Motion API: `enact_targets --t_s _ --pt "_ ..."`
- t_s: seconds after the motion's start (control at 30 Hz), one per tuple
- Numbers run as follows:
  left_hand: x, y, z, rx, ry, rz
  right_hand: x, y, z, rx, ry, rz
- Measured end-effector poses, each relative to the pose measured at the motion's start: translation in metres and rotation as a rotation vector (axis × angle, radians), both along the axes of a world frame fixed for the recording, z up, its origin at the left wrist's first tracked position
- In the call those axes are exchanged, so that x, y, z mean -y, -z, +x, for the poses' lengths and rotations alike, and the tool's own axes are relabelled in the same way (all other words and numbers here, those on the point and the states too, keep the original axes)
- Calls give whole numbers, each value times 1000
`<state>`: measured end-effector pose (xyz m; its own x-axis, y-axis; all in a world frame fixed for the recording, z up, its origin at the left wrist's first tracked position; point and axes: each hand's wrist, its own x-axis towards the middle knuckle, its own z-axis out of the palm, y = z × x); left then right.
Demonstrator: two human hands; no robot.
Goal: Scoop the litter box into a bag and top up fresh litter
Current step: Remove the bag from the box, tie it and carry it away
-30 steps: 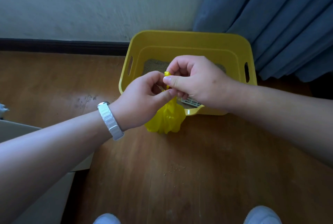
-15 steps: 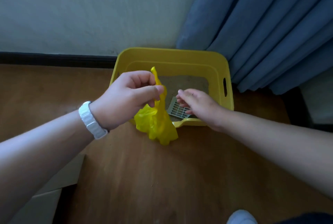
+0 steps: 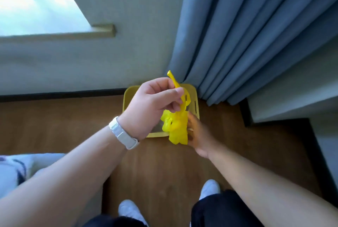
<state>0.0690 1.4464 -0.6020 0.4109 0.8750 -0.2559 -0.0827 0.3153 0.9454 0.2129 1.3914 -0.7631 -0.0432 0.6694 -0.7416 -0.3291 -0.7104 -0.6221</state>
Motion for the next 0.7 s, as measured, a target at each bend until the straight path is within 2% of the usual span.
enact_targets --t_s 0.1,0.2,0.37,0.53,0.7 --pt "1 -80 13 46 10 -31 7 -68 7 -95 100 -2" --pt "4 -159 25 91 25 -51 14 -146 15 -108 163 23" --pt "11 -292 51 186 21 -21 26 -272 34 -161 153 164" --pt "24 -398 80 265 25 90 46 -382 57 -55 147 364" --pt "34 -467 101 378 51 133 69 -462 77 76 75 565"
